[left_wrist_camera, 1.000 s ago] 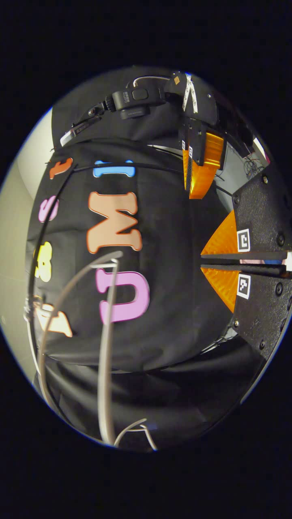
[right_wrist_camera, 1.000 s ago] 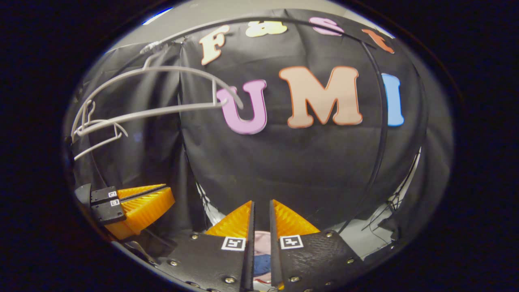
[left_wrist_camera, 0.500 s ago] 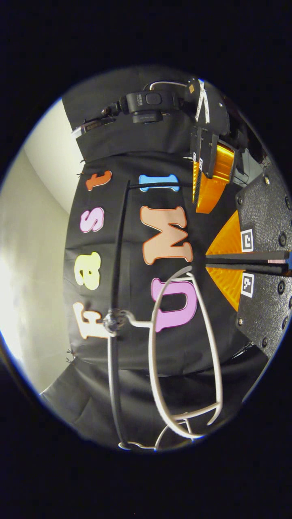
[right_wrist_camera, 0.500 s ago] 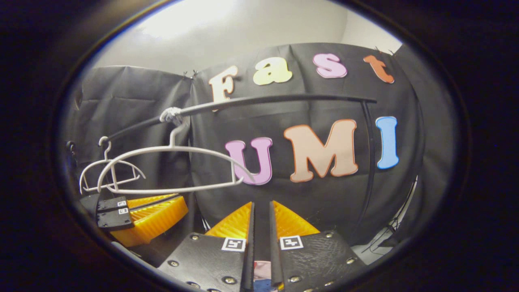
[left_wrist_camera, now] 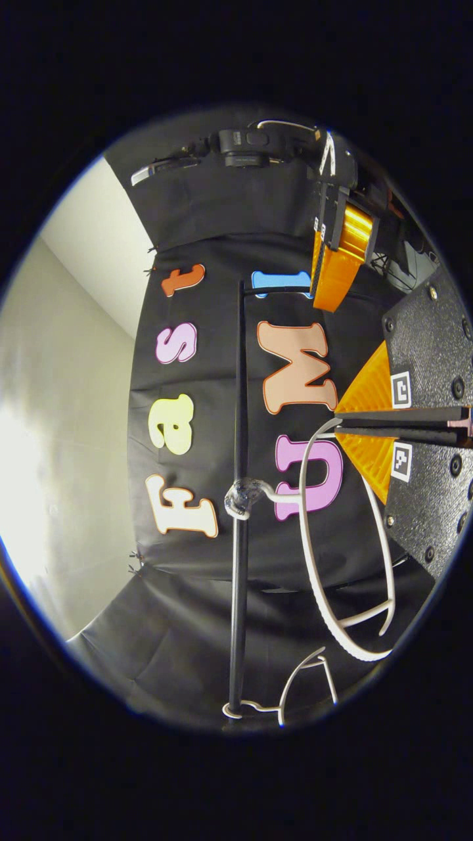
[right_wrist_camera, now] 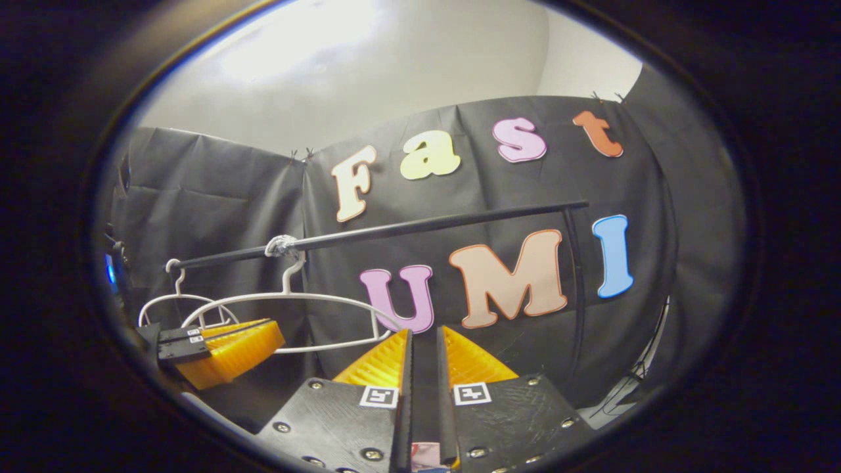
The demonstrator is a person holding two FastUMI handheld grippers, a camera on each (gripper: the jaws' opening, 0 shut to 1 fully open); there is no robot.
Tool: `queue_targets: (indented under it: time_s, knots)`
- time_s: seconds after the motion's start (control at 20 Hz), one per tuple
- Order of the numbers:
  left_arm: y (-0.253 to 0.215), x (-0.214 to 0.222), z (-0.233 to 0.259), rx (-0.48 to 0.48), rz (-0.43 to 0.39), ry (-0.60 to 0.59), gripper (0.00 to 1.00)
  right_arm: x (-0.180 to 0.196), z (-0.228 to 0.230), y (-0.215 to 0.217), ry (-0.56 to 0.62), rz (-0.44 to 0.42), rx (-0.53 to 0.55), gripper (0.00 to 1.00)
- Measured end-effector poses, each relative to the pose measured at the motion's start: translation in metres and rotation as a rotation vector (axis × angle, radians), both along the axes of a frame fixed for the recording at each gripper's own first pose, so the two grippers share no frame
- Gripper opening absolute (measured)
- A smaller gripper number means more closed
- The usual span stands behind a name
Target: Grasp the clothes on the hanger with both hands and then place them into the laundry hamper below.
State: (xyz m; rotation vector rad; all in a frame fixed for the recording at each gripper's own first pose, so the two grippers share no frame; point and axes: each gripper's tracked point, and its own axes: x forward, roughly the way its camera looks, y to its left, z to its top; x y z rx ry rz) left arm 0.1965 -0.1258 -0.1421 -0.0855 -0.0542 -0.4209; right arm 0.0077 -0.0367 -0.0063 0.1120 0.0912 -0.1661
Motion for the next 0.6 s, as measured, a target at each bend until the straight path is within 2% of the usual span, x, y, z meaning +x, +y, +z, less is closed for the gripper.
queue_targets:
  time_s: [0.05,0.1,0.15,0.3,0.35,0.4,0.5,0.6]
  knots:
    - [0.005,0.000,0.002,-0.003,0.007,-0.001,0.05,-0.001,0.002,-0.002,-0.004,-0.005,-0.002,0.16]
    - [0.009,0.002,0.004,-0.005,0.013,-0.005,0.00,-0.002,0.004,-0.003,-0.007,-0.009,-0.003,0.16]
    - [0.013,0.003,0.005,-0.006,0.018,-0.009,0.05,-0.004,0.007,-0.005,-0.015,-0.013,-0.005,0.16]
    - [0.027,0.005,0.011,-0.009,0.033,-0.020,0.05,-0.006,0.015,-0.007,-0.035,-0.019,-0.016,0.16]
    - [0.030,0.005,0.014,-0.014,0.032,-0.024,0.06,-0.006,0.015,-0.008,-0.037,-0.021,-0.020,0.16]
    - [0.031,0.006,0.016,-0.018,0.032,-0.027,0.12,-0.007,0.015,-0.009,-0.039,-0.022,-0.023,0.16]
    - [0.032,0.005,0.020,-0.028,0.031,-0.033,0.13,-0.007,0.016,-0.009,-0.041,-0.022,-0.022,0.16]
    - [0.030,0.007,0.019,-0.031,0.033,-0.033,0.34,-0.006,0.018,-0.010,-0.050,-0.027,-0.020,0.16]
